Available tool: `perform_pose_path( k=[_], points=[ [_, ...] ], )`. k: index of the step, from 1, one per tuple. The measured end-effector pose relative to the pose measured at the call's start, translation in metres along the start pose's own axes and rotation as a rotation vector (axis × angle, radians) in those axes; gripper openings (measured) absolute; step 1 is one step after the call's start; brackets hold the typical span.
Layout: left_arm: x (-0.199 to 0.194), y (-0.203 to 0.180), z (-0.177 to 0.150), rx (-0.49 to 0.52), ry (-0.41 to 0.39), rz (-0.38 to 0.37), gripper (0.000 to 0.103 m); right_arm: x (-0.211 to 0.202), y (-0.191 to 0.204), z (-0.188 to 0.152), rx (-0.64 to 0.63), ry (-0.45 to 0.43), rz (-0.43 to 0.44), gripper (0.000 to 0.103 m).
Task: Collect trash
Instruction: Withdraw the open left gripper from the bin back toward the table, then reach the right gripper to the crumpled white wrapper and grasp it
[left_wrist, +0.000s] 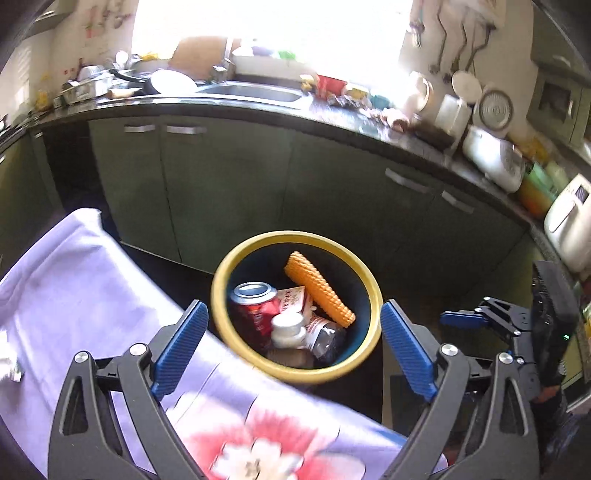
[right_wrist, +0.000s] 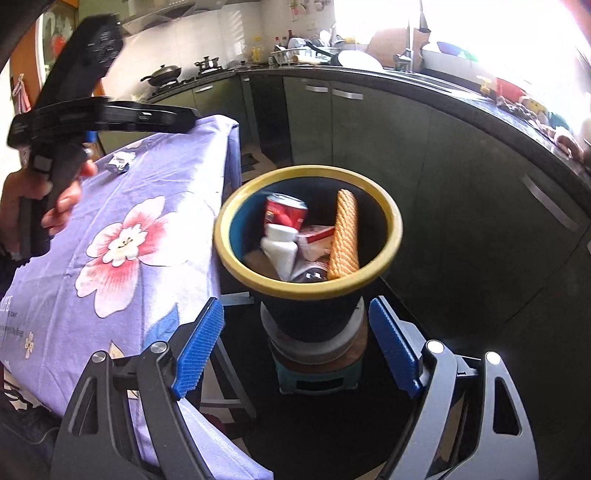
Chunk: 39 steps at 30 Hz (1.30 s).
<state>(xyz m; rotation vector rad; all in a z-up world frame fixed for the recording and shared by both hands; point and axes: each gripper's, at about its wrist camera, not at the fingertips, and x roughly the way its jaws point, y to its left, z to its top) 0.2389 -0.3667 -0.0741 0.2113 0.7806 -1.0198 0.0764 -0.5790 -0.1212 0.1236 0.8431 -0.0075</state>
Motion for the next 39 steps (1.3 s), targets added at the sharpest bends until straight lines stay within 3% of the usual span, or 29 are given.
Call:
perform_pose_path(
  k=[4,8,15,23,30,35,39],
  points=[
    [-0.058,0.029,-0.04,-0.065,-0.079,0.061,0.091,0.004,0.028,0.011,-0.054,0.005,0.019,0.08],
    [-0.116,0.059,-0.084,-0.113,-0.145,0.169,0.093,0.01,0.063,0.027,-0.111,0.01,0.055,0.08],
    [-0.18,0.116,-0.146,-0.207,-0.178,0.315,0.094,0.034,0.134,0.07,-0.222,0.015,0.156,0.08],
    [-0.193,0.146,-0.189,-0.226,-0.132,0.366,0.096,0.084,0.222,0.132,-0.313,0.028,0.298,0.08],
    [-0.19,0.156,-0.201,-0.272,-0.113,0.325,0.096,0.147,0.287,0.195,-0.277,0.108,0.407,0.08],
    [-0.185,0.154,-0.204,-0.256,-0.094,0.336,0.096,0.197,0.314,0.233,-0.23,0.169,0.345,0.08],
    [-0.186,0.159,-0.206,-0.283,-0.097,0.334,0.096,0.227,0.332,0.25,-0.246,0.202,0.313,0.074]
  ],
)
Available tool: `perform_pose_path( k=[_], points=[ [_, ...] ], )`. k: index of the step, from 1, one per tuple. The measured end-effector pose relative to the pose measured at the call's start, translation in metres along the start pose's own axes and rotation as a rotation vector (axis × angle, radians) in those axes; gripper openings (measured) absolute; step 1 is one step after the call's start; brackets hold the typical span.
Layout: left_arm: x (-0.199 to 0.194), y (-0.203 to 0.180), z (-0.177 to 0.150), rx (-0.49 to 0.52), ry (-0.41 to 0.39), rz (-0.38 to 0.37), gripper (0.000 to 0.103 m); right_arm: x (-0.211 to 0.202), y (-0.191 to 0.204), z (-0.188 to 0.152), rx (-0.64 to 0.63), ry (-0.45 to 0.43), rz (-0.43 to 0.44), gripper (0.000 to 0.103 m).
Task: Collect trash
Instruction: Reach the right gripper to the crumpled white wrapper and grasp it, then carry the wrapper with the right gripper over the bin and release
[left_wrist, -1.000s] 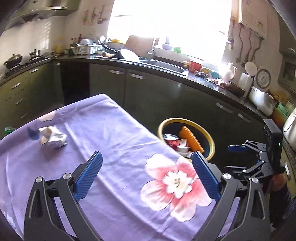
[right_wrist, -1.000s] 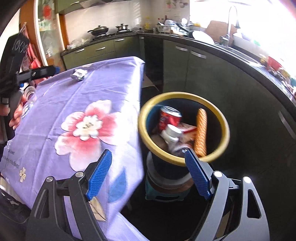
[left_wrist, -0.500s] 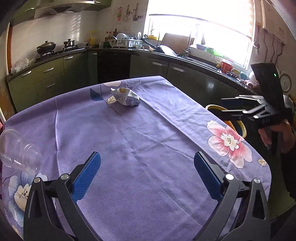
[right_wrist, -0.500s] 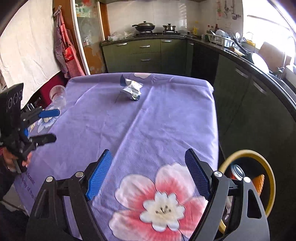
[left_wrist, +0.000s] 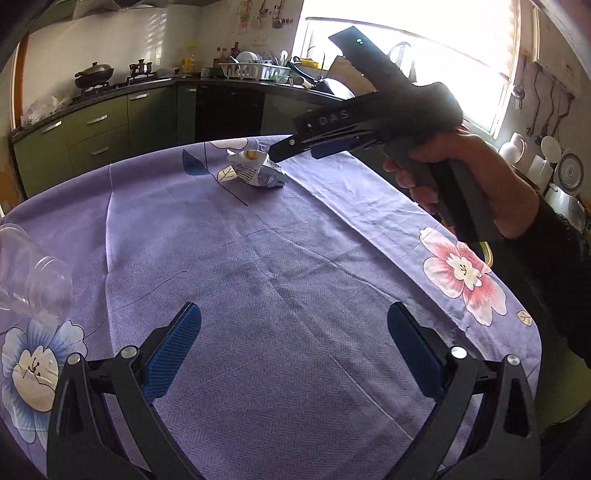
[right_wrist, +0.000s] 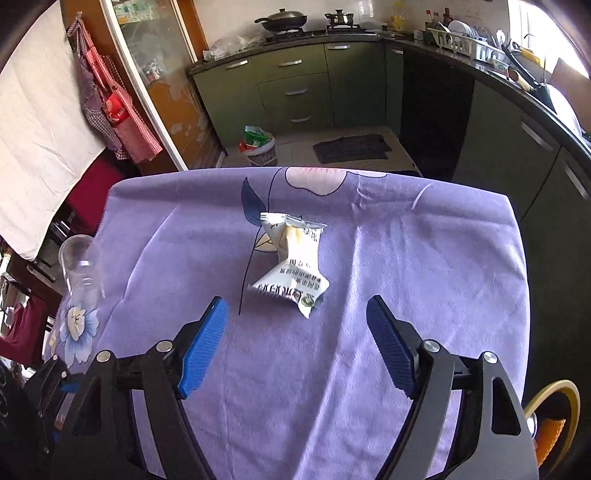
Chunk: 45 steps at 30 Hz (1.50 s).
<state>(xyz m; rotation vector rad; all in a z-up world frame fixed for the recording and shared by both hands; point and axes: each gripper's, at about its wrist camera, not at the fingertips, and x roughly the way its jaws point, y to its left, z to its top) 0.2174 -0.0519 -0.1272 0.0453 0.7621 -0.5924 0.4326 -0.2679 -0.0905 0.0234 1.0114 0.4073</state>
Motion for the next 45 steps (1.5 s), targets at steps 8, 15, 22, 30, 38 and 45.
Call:
perform_pose_path(
  k=[8,15,22,30,38,45],
  points=[
    [0.003,0.006,0.0,-0.034,0.015,0.002,0.096,0.054,0.0,0.042,0.0,0.099,-0.086,0.06],
    [0.005,0.002,-0.001,-0.019,0.019,0.001,0.096,0.075,0.007,0.047,-0.02,0.154,-0.107,0.035],
    [0.004,0.0,-0.001,-0.007,0.017,0.008,0.096,0.07,0.02,0.036,-0.05,0.141,-0.12,0.028],
    [0.004,0.004,-0.001,-0.018,0.023,0.009,0.096,0.033,0.031,0.013,-0.065,0.068,-0.103,0.027],
    [0.004,0.005,-0.001,-0.02,0.025,0.015,0.096,-0.044,0.018,-0.04,-0.086,-0.036,-0.154,0.027],
    [0.006,0.004,-0.002,-0.018,0.034,0.026,0.096,-0.109,-0.032,-0.11,-0.045,-0.083,-0.269,0.027]
  ],
)
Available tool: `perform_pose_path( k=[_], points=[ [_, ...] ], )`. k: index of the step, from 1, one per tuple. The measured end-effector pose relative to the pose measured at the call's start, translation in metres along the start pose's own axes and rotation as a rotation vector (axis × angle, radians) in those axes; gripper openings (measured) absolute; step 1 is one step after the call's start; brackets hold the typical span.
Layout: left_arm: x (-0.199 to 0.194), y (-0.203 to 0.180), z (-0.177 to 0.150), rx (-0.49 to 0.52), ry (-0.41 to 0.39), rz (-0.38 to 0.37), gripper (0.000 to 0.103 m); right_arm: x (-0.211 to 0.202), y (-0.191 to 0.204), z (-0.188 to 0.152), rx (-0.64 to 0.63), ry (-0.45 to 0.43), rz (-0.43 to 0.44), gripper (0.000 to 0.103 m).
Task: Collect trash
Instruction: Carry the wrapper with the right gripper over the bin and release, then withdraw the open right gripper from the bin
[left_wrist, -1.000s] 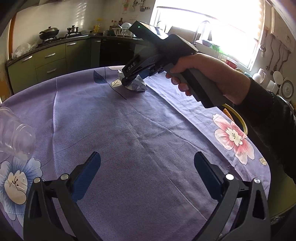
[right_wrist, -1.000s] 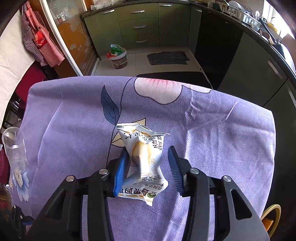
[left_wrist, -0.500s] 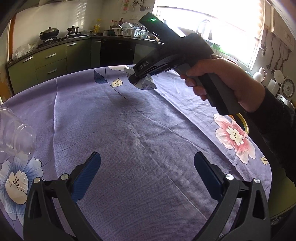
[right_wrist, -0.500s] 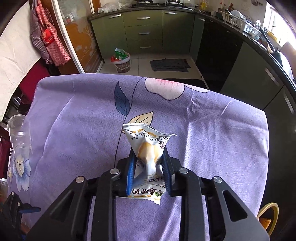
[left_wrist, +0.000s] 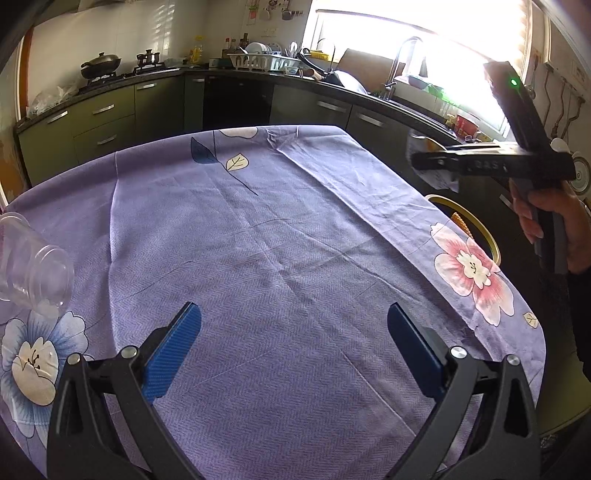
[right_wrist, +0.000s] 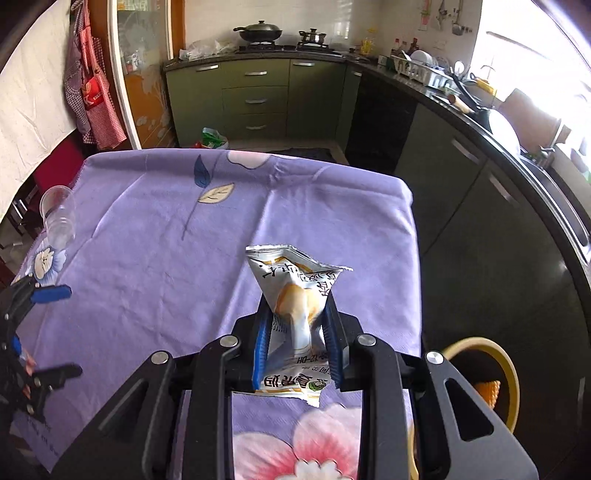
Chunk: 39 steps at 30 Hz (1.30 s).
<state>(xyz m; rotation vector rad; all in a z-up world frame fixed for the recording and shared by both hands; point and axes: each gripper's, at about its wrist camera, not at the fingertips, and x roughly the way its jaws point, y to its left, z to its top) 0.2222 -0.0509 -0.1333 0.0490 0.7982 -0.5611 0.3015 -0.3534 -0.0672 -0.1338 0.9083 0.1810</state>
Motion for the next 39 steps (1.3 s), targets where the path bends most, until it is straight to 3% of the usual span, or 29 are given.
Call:
perform_pose_path(
  k=[5,12,18,20,23,29,33,39],
  points=[
    [0.001,0.001,0.0,0.0,0.007,0.005,0.096,-0.017,-0.072,-0.048,0.11,0.02,-0.072,0.027],
    [0.003,0.0,0.0,0.0,0.015,0.007,0.096,-0.008,-0.186,-0.109,0.338,0.115,-0.158,0.027],
    [0.004,0.001,0.001,-0.006,0.022,0.006,0.096,0.016,-0.239,-0.132,0.429,0.178,-0.194,0.028],
    [0.004,0.001,0.001,-0.005,0.023,0.006,0.096,0.023,-0.246,-0.134,0.436,0.192,-0.199,0.029],
    [0.004,0.001,0.001,0.0,0.023,0.006,0.096,0.023,-0.255,-0.137,0.469,0.176,-0.23,0.055],
    [0.004,-0.001,0.0,0.009,0.024,0.011,0.096,-0.018,-0.229,-0.146,0.505,0.068,-0.201,0.055],
    [0.005,-0.003,0.0,0.014,0.027,0.012,0.096,-0.046,-0.19,-0.152,0.433,-0.002,-0.188,0.057],
    [0.003,-0.003,0.0,0.017,0.027,0.05,0.096,-0.056,-0.148,-0.141,0.358,-0.068,-0.121,0.059]
  ],
)
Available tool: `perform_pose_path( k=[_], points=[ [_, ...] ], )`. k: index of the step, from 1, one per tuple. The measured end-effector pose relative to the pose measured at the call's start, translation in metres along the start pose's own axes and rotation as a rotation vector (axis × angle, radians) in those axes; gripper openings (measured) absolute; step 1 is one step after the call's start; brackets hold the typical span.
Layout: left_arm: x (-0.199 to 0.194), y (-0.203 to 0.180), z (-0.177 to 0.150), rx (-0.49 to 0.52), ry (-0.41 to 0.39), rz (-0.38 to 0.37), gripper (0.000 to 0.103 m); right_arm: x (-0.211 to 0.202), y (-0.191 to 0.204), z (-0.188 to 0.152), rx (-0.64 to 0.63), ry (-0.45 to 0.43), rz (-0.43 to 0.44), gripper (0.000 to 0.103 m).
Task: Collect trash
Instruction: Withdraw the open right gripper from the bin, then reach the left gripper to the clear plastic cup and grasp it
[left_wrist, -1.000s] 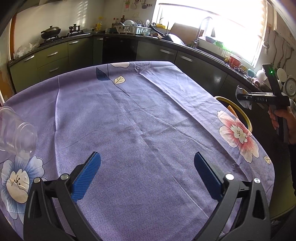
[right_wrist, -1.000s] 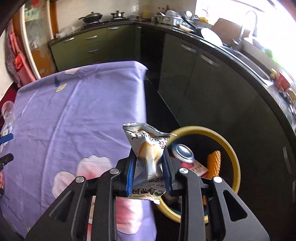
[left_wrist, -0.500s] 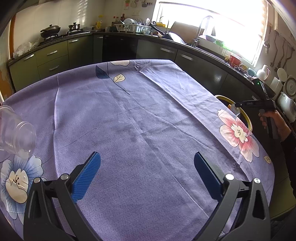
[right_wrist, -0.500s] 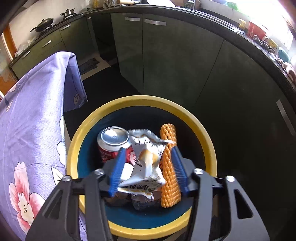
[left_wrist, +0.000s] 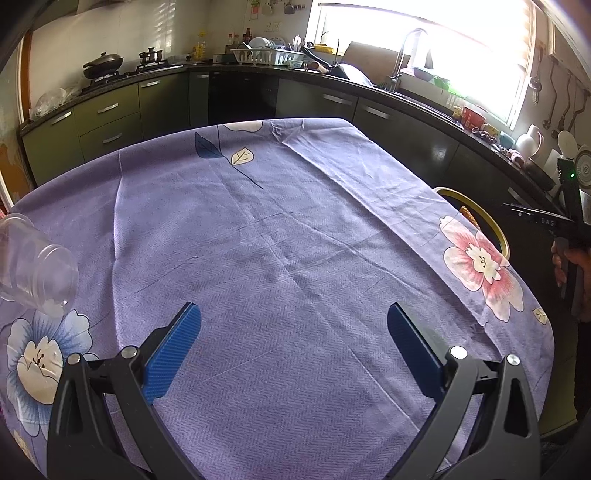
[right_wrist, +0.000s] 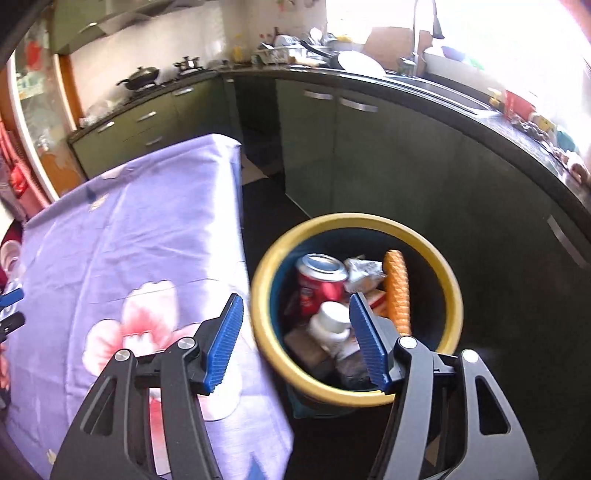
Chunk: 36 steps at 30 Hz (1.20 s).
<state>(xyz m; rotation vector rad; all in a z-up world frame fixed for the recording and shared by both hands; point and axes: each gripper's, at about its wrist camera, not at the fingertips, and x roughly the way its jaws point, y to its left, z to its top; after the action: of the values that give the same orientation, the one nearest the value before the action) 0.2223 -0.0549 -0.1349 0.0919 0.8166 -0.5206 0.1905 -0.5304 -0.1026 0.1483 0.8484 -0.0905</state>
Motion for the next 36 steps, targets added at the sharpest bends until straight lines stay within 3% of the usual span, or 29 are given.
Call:
perform_pose_path(
  k=[5,9,18,29,36],
  points=[
    [-0.02,0.001,-0.006,-0.001,0.006,0.053,0.096,-0.005,0.023,0.001,-0.04,-0.02,0.048,0.06],
    [-0.052,0.016,-0.004,0.002,-0.014,0.137,0.096,-0.004,0.033,-0.002,-0.04,-0.027,0.086,0.06],
    [-0.104,0.088,0.005,-0.02,-0.047,0.338,0.096,0.003,0.039,-0.008,-0.045,-0.009,0.129,0.061],
    [-0.075,0.14,0.031,-0.208,-0.013,0.39,0.096,0.012,0.052,-0.001,-0.082,-0.013,0.196,0.061],
    [-0.048,0.146,0.04,-0.068,0.034,0.397,0.096,0.016,0.055,0.004,-0.121,-0.006,0.236,0.061]
  ],
)
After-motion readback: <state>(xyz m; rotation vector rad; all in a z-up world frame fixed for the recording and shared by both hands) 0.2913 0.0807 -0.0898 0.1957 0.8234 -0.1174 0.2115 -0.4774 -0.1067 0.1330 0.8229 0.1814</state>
